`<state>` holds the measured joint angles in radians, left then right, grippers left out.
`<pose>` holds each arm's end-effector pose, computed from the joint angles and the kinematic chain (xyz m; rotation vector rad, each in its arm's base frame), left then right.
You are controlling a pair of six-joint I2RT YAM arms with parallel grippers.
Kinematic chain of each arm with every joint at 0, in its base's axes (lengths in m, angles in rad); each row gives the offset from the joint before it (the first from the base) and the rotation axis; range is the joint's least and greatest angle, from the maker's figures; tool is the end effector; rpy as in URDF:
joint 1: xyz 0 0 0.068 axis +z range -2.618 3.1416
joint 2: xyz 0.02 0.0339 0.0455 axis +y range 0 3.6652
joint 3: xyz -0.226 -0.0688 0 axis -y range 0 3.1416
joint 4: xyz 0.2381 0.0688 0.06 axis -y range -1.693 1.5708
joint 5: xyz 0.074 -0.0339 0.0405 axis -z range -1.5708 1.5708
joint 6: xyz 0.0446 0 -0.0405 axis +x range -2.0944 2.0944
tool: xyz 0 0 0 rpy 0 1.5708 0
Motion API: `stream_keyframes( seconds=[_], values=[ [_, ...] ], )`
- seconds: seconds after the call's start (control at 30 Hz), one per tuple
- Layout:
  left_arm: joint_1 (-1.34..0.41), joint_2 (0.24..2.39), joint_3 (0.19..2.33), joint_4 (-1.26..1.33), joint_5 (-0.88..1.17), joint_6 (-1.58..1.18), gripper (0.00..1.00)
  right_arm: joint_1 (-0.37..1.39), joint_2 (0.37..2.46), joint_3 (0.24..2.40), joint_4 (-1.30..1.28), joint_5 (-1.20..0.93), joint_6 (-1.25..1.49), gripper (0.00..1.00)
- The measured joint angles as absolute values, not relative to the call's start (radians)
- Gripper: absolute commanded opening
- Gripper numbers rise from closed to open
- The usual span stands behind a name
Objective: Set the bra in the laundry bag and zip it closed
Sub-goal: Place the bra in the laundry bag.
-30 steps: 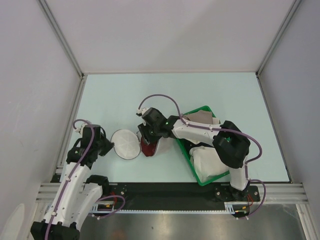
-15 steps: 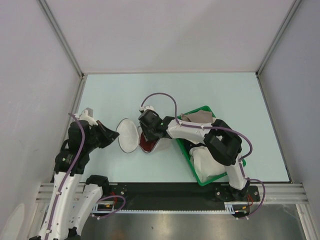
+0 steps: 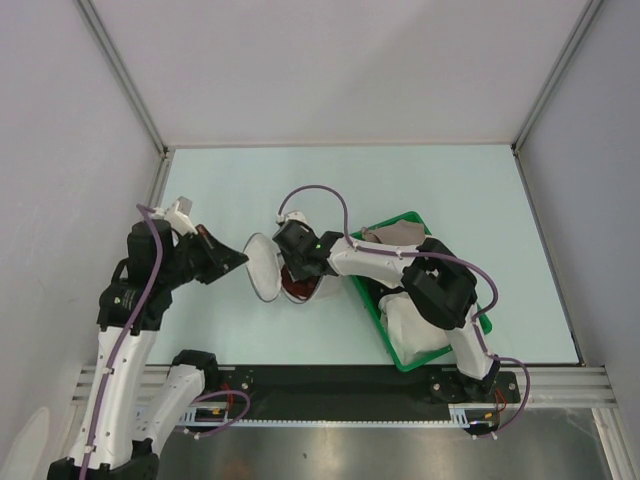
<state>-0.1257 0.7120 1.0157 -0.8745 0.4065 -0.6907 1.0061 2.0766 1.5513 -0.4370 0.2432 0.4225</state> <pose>0.1515 -0.0369 0.3275 -0.3780 2.1968 -0.8994 0.2406 0.3597 0.1475 -0.6306 2.4348 0.2849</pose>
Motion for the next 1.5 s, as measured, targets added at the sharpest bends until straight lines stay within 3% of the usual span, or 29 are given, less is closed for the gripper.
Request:
stream_keyframes(
  seconds=[0.17,0.33,0.43,0.77,1.13,1.2,1.27,1.3,1.33,1.5],
  values=[
    [-0.126,0.710,1.101,-0.931,0.343,-0.700,0.00,1.019,2.082,1.554,-0.436,0.244,0.416,0.45],
    [-0.126,0.710,1.109,-0.925,0.354,-0.706,0.00,1.023,2.077,1.558,-0.447,0.215,0.408,0.56],
    [-0.126,0.717,1.067,-0.902,0.363,-0.706,0.00,1.023,2.063,1.579,-0.493,0.176,0.399,0.57],
    [-0.126,0.720,1.036,-0.892,0.369,-0.685,0.00,1.018,1.902,1.544,-0.512,0.023,0.413,0.51],
    [-0.126,0.719,1.036,-0.898,0.357,-0.669,0.00,1.000,1.911,1.384,-0.425,-0.039,0.475,0.51],
    [-0.126,0.719,1.036,-0.898,0.357,-0.665,0.00,0.978,1.911,1.394,-0.423,-0.049,0.467,0.56],
    [-0.126,0.719,1.036,-0.898,0.354,-0.661,0.00,0.947,1.909,1.424,-0.439,-0.056,0.454,0.70],
    [-0.126,0.719,1.034,-0.898,0.354,-0.658,0.00,0.930,1.909,1.451,-0.449,-0.063,0.448,0.84],
    [-0.126,0.719,1.033,-0.897,0.354,-0.654,0.00,0.912,1.906,1.478,-0.453,-0.068,0.442,0.91],
    [-0.126,0.720,1.019,-0.895,0.355,-0.644,0.00,0.805,1.843,1.557,-0.452,-0.100,0.413,1.00]
  ],
)
